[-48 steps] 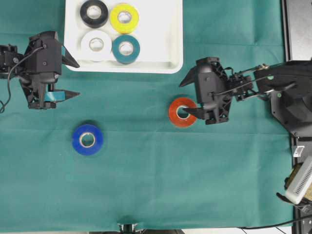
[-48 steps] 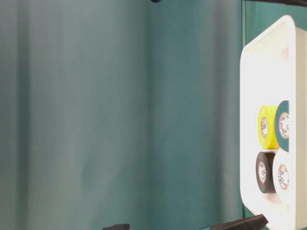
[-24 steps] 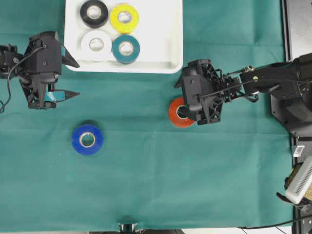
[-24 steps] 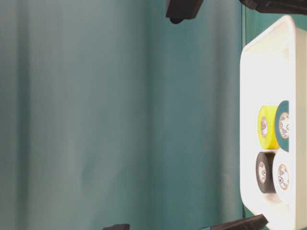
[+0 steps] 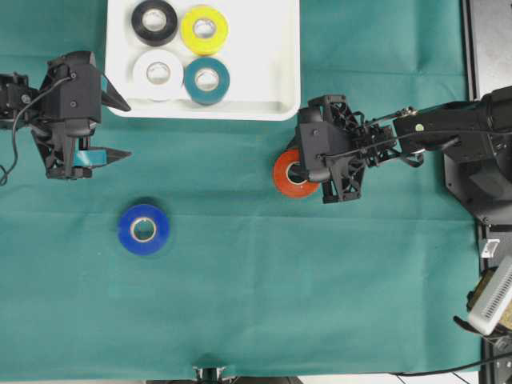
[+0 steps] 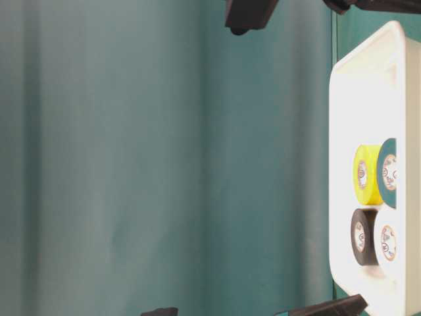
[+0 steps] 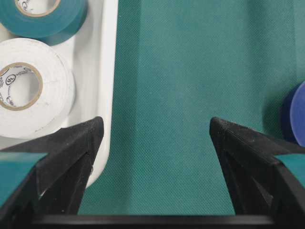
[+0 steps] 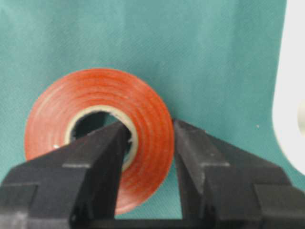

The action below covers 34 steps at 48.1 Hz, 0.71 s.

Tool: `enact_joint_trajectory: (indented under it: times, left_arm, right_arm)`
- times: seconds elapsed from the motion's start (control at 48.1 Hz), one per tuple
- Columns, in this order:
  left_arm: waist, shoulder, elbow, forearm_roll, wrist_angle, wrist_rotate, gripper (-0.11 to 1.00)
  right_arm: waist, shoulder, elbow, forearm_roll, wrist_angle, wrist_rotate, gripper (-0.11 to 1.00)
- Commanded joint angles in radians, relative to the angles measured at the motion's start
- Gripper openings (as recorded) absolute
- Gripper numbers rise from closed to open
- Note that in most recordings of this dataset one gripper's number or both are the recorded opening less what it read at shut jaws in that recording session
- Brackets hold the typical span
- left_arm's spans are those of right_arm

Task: Put the tape alternately from left to right into the white case.
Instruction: 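Lower the right gripper onto the orange tape and close on it, then carry the orange tape with the right gripper into the tray's top right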

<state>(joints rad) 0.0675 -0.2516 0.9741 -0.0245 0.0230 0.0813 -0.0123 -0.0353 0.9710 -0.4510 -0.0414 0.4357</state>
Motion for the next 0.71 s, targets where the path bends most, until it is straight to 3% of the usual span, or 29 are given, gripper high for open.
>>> enact_joint_trajectory:
  times: [0.0, 0.437, 0.686]
  left_arm:
    - [-0.003, -0.009, -0.011, -0.002, -0.008, 0.0, 0.99]
    - [-0.003, -0.009, -0.012, -0.002, -0.003, 0.0, 0.99]
    - [-0.003, -0.008, -0.014, -0.002, -0.003, 0.0, 0.99]
  right_arm:
    - [0.0, -0.031, -0.017, 0.0, -0.005, 0.002, 0.02]
    - [0.015, -0.16, -0.048, 0.0, 0.005, 0.009, 0.02]
    - [0.015, -0.161, -0.052, 0.0, 0.023, 0.014, 0.02]
